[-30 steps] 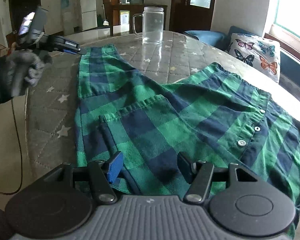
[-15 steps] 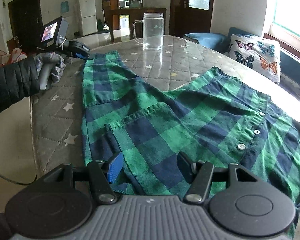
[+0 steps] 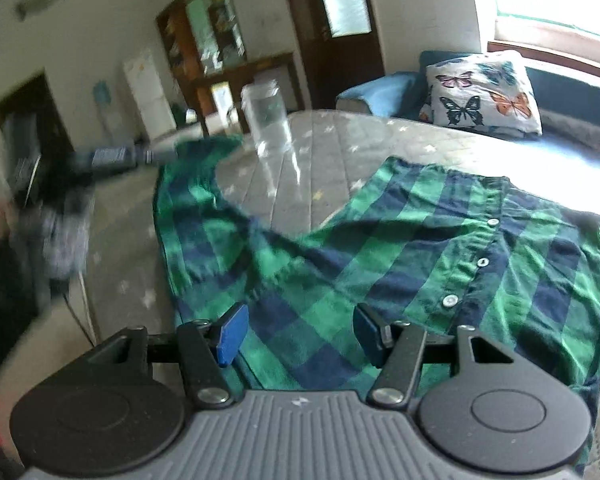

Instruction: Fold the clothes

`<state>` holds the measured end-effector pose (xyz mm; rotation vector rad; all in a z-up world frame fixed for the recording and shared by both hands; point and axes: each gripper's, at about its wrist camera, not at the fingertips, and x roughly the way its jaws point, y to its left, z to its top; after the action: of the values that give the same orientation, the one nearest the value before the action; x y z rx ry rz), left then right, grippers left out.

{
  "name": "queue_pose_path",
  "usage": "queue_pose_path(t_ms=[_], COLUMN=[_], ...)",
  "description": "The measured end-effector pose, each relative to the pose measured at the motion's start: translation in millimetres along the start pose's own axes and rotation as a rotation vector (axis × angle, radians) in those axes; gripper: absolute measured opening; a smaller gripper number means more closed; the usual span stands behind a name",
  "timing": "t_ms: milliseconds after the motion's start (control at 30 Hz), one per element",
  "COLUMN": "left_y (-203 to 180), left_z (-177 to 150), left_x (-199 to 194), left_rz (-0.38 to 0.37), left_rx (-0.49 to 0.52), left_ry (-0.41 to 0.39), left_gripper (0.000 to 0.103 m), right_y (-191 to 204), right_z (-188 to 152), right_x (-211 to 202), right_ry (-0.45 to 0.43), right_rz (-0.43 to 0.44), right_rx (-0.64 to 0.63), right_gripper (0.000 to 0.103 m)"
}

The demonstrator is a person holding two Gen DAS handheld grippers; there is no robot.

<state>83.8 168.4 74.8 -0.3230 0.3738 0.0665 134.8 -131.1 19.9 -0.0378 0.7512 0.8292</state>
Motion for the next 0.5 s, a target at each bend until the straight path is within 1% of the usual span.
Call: queue_pose_path(t_ms=[133,233,267,367,500], left_y=[-57.0,-91.5,-100.6,-122.3,-134.9], left_z=[-25.6,-50.0,-57.8,-76.1,-88.6], left_x=[-9.2,-6.4,-5.7,-5.1,-7.6], left_rz=[-0.162,-0.243,-0.254,-0.290,-0.313], left_rx=[0.075,0.125,0.148,0.202,0.257], left_ry=[0.043,0.118,0.134,0.179,0.210], left_gripper=[0.004,0.004,0.004,0.004,0.004], right_y=[-20.3,-37.3,-42.9,-60.4,-79.1], right_z=[6.0,3.0,2.0,-7.1,-18.9], right_x=[-14.8,-15.8,-16.1,-5.0,13.7], right_ry=[-0.041,-0.043,-0.043,-0.009,0.026], right_rz=[0.067,0.120,0.138,0.190,0.263], right_rx=[0.132,0.249,0.288,0.418,0.577], right_gripper=[0.059,0.059,0.059,0.059,0.059])
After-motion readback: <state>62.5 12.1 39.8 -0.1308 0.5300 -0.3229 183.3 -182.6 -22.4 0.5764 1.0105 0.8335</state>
